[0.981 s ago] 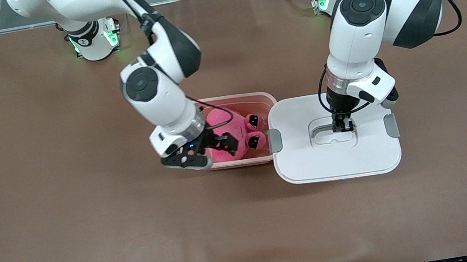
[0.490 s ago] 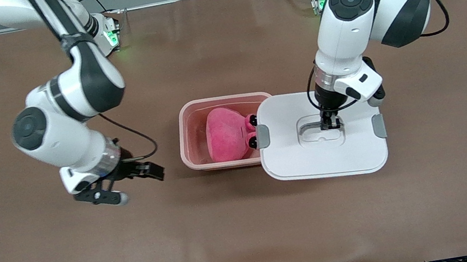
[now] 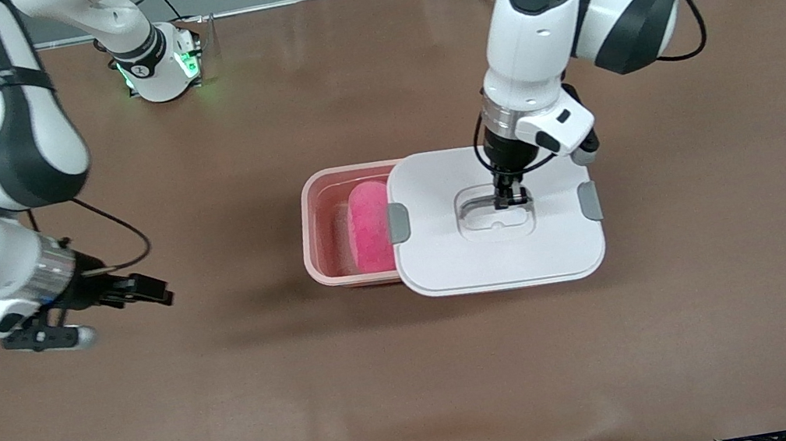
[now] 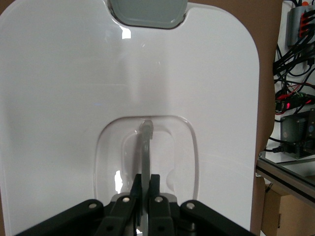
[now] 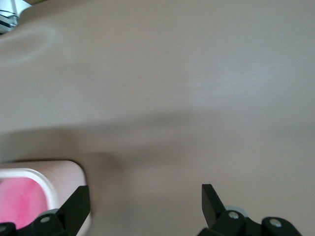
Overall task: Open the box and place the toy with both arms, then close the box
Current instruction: 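Withdraw the right gripper while the left gripper moves the lid over the box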
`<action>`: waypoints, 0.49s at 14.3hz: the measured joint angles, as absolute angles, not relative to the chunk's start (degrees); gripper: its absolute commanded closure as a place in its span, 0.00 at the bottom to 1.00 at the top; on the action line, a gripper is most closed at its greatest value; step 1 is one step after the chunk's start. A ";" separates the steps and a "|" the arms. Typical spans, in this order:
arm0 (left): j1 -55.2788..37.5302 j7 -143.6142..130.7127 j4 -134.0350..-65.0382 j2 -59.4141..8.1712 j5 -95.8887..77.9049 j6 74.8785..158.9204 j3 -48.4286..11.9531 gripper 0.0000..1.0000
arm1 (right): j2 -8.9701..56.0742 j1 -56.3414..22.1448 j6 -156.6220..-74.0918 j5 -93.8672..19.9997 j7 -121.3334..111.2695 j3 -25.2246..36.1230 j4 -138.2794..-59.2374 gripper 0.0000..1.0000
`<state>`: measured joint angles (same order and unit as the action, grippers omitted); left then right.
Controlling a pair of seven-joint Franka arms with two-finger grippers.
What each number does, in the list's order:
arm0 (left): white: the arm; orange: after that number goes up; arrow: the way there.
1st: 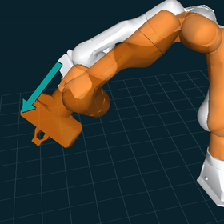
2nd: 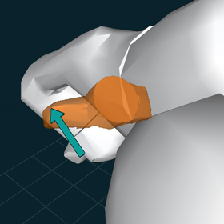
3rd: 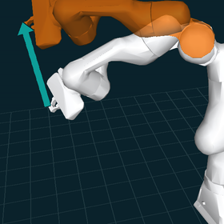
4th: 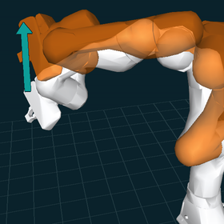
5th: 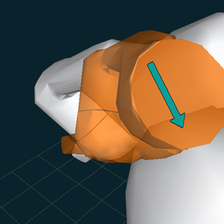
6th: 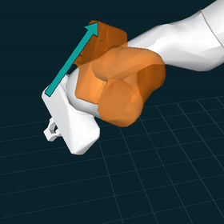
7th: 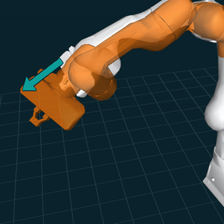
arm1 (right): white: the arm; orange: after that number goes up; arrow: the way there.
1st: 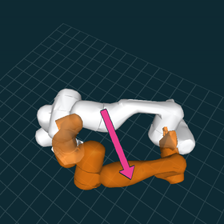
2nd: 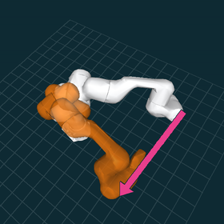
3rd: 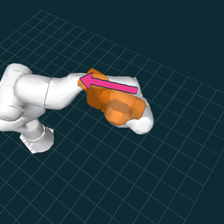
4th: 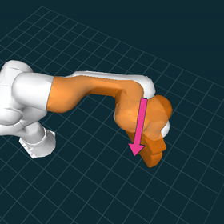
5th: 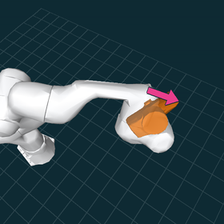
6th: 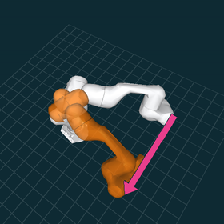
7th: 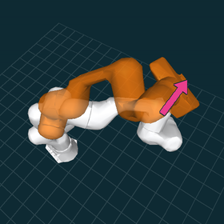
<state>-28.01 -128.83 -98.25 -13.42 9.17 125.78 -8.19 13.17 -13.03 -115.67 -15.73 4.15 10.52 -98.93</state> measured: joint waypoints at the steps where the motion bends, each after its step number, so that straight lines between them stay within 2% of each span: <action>1: -29.10 -130.32 -97.63 -14.22 9.17 125.79 -8.20 1.00 | 11.52 -11.33 -115.66 -15.62 1.65 10.54 -100.77 0.00; 7: -33.80 -136.38 -94.50 -19.49 9.17 125.89 -8.20 1.00 | 3.33 -4.49 -112.60 -9.49 -7.38 10.55 -106.38 0.00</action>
<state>-33.80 -136.38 -94.50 -19.49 9.17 125.89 -8.20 3.33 -4.49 -112.60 -9.49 -7.38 10.55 -106.38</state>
